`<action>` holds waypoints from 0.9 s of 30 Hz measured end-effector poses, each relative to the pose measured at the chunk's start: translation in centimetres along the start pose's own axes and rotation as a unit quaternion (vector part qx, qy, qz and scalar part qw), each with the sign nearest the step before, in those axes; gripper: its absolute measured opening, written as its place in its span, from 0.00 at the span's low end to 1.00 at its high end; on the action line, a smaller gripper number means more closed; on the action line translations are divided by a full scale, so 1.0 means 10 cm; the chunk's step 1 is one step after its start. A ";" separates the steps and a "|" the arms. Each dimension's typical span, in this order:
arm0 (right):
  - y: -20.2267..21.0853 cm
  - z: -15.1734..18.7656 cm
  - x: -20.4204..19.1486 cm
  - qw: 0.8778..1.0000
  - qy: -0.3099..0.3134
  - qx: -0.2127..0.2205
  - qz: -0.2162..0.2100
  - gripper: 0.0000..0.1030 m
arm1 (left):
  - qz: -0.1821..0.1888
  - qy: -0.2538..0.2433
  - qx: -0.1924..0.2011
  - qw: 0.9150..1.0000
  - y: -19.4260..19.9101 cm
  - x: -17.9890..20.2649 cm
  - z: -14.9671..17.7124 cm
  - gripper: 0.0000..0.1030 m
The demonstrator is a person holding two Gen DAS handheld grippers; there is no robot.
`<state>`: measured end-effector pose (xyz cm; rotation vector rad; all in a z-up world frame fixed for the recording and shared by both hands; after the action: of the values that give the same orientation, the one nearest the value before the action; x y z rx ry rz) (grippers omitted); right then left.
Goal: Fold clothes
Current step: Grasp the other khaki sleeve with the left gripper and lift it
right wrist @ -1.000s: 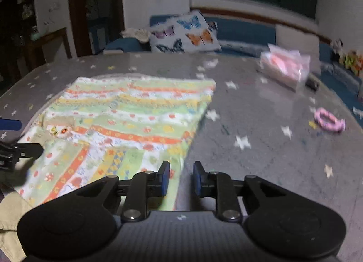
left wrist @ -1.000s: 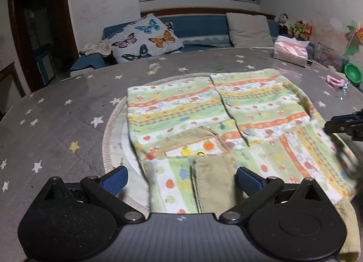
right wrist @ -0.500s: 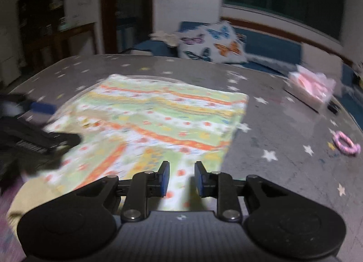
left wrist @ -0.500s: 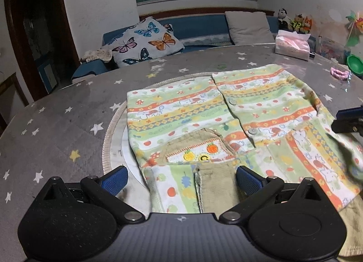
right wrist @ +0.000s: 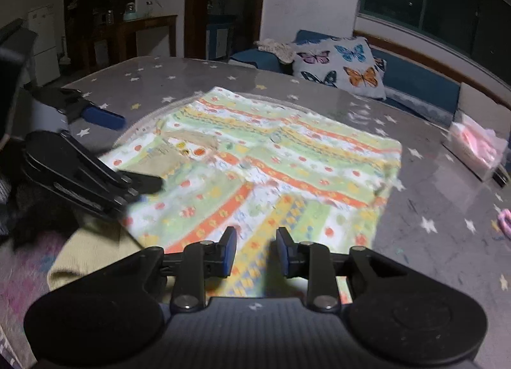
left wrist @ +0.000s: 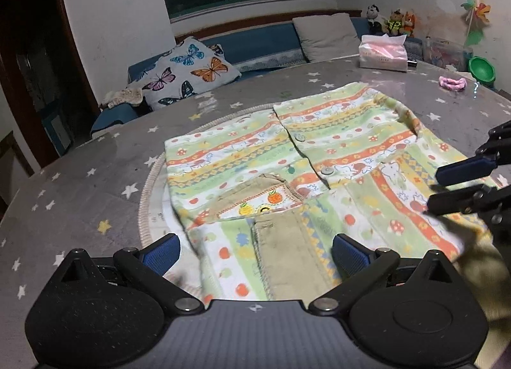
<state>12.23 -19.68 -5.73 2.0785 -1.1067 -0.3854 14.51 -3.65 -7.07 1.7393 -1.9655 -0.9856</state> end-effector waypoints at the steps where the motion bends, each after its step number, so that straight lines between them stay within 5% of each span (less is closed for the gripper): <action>1: 0.02 0.05 0.02 1.000 -0.001 -0.006 0.002 0.26 | 0.001 -0.007 0.002 1.000 0.05 0.00 0.03 1.00; 6: 0.17 0.22 0.02 1.000 0.009 -0.011 0.006 0.26 | 0.012 -0.066 0.022 0.997 0.38 0.07 0.24 0.97; 10: 0.30 0.29 0.05 1.000 0.008 -0.013 0.005 0.27 | 0.029 -0.135 0.035 0.990 0.59 0.22 0.41 0.81; 13: 0.36 0.31 0.05 1.000 0.015 -0.014 0.003 0.27 | 0.045 -0.194 0.048 0.979 0.69 0.39 0.53 0.68; 18: 0.43 0.36 0.00 0.999 0.045 -0.017 0.006 0.46 | 0.056 -0.280 0.090 0.954 0.75 0.75 0.59 0.58; 20: 0.45 0.37 -0.05 0.998 0.061 -0.017 0.007 0.46 | 0.075 -0.285 0.097 0.951 0.73 0.87 0.56 0.50; 22: 0.47 0.38 -0.08 0.997 0.075 -0.017 0.007 0.50 | 0.093 -0.286 0.102 0.948 0.71 0.95 0.52 0.30; 24: 0.49 0.38 -0.10 0.996 0.093 -0.015 0.007 0.52 | 0.107 -0.272 0.104 0.951 0.69 0.97 0.45 0.17; 27: 0.50 0.38 -0.15 0.993 0.121 -0.011 0.003 0.56 | 0.131 -0.219 0.099 0.962 0.67 0.87 0.25 0.12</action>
<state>6.23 -22.01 -4.79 2.0403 -0.9592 -0.1376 6.29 -11.28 -5.96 1.3820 -2.5713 -1.1854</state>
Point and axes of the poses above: each gripper's, at about its wrist camera, not at the fingertips, and y roughly against the way its jaws point, x to its right, z to its underside, the point moved 10 cm from there along -y, roughly the way its jaws point, and after that the axes turned 4 degrees about -x, right-handed, at the moved point
